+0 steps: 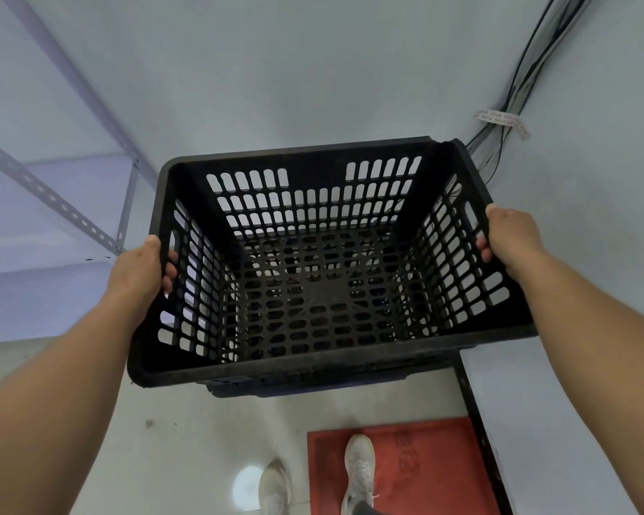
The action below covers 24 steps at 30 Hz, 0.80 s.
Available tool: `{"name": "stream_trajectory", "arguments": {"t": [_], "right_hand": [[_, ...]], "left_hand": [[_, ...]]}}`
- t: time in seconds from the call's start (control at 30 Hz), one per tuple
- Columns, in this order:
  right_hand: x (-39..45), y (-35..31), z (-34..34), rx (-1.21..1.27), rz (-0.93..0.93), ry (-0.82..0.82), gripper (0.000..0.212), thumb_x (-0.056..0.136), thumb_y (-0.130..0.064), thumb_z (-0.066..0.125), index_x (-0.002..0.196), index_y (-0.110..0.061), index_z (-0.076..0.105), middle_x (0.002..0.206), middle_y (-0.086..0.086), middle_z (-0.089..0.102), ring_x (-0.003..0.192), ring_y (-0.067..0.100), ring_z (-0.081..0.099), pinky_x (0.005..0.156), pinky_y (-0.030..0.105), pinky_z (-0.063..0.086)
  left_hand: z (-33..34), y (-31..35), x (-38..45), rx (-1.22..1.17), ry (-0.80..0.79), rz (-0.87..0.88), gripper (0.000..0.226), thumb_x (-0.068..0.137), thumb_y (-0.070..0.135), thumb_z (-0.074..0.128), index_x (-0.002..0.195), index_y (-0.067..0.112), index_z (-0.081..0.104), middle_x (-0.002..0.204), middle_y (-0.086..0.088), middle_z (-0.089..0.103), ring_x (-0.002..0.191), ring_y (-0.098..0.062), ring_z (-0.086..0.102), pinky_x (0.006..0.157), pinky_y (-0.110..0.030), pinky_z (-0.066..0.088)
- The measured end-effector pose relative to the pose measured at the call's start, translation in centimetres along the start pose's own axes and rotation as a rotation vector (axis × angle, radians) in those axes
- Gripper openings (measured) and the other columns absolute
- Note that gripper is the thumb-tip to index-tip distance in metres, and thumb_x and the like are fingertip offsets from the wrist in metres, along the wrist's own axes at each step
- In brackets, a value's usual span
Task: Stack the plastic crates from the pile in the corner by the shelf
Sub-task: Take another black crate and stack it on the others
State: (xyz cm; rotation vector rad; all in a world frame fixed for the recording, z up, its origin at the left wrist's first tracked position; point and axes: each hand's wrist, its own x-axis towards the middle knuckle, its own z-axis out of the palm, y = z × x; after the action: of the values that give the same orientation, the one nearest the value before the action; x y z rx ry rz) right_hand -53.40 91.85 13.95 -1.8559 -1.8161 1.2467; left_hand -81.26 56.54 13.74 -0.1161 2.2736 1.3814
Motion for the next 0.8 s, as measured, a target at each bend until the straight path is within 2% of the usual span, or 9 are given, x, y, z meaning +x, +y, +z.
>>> {"name": "stream_trajectory", "arguments": {"t": [0.13,0.23,0.3,0.4,0.43,0.5,0.57,0.67,0.8], "right_hand": [[-0.1,0.0,0.0,-0.048,0.015,-0.007,0.044,0.099,-0.039,0.033,0.111,-0.006,0.059,0.072,0.008,0.06,0.053,0.021,0.052,0.055,0.03,0.043],[-0.4,-0.5,0.0,-0.147,-0.02,-0.008,0.047,0.1,-0.036,0.026,0.117,-0.005,0.055,0.077,0.013,0.064,0.059,0.025,0.058,0.064,0.033,0.046],[-0.7,-0.6,-0.4,-0.274,-0.095,-0.033,0.048,0.101,-0.033,0.022,0.118,-0.001,0.054,0.093,0.02,0.065,0.074,0.03,0.059,0.071,0.036,0.043],[-2.7,0.2,-2.4,-0.485,-0.179,-0.021,0.056,0.1,-0.043,0.026,0.132,-0.002,0.046,0.127,0.027,0.054,0.111,0.039,0.053,0.087,0.042,0.04],[-3.8,1.1,-3.0,-0.531,-0.191,-0.004,0.059,0.099,-0.047,0.028,0.136,-0.003,0.042,0.131,0.027,0.05,0.117,0.042,0.05,0.092,0.045,0.04],[-5.7,3.5,-3.7,-0.584,-0.22,0.024,0.054,0.099,-0.045,0.029,0.138,-0.008,0.038,0.125,0.027,0.053,0.113,0.043,0.052,0.091,0.048,0.042],[-6.6,5.8,-3.3,-0.551,-0.236,0.011,0.047,0.1,-0.034,0.031,0.143,-0.015,0.033,0.114,0.026,0.058,0.102,0.043,0.056,0.084,0.046,0.045],[-6.2,6.8,-2.4,-0.466,-0.231,0.024,0.048,0.101,-0.025,0.034,0.148,-0.02,0.027,0.113,0.025,0.061,0.099,0.043,0.058,0.082,0.043,0.045],[-5.9,6.9,-2.3,-0.464,-0.227,0.048,0.048,0.101,-0.026,0.033,0.148,-0.022,0.027,0.111,0.026,0.062,0.098,0.043,0.058,0.079,0.041,0.044]], "left_hand": [[0.1,0.2,-0.2,0.061,0.005,-0.02,0.041,0.094,0.042,0.033,0.085,0.011,0.059,0.071,-0.005,0.053,0.058,-0.016,0.045,0.057,-0.027,0.039],[0.3,1.0,-0.7,0.4,0.066,0.125,0.039,0.097,0.03,0.026,0.093,0.002,0.053,0.085,-0.019,0.059,0.073,-0.03,0.053,0.07,-0.041,0.044],[0.0,1.0,-1.2,0.535,0.103,0.18,0.039,0.097,0.031,0.023,0.109,0.002,0.046,0.105,-0.026,0.056,0.094,-0.04,0.054,0.085,-0.049,0.045],[-0.5,-0.5,-3.4,0.629,0.135,0.213,0.058,0.085,0.061,0.024,0.129,0.023,0.029,0.124,-0.026,0.048,0.107,-0.045,0.051,0.09,-0.061,0.044],[-0.5,-1.1,-5.0,0.651,0.138,0.208,0.063,0.084,0.064,0.026,0.134,0.026,0.023,0.13,-0.026,0.045,0.113,-0.045,0.049,0.091,-0.062,0.042],[-0.5,-2.7,-7.5,0.729,0.14,0.225,0.063,0.09,0.054,0.033,0.143,0.025,0.014,0.138,-0.024,0.04,0.119,-0.044,0.045,0.095,-0.059,0.04],[-0.4,-3.7,-8.9,0.797,0.176,0.236,0.056,0.096,0.038,0.031,0.147,0.025,0.013,0.134,-0.023,0.044,0.109,-0.044,0.05,0.086,-0.052,0.041],[0.0,-3.7,-8.7,0.837,0.234,0.252,0.051,0.097,0.024,0.024,0.147,0.025,0.014,0.115,-0.022,0.052,0.079,-0.037,0.051,0.066,-0.044,0.04],[0.0,-3.8,-8.4,0.887,0.258,0.247,0.055,0.095,0.013,0.025,0.148,0.023,0.013,0.109,-0.022,0.052,0.07,-0.034,0.047,0.06,-0.041,0.035]]}}
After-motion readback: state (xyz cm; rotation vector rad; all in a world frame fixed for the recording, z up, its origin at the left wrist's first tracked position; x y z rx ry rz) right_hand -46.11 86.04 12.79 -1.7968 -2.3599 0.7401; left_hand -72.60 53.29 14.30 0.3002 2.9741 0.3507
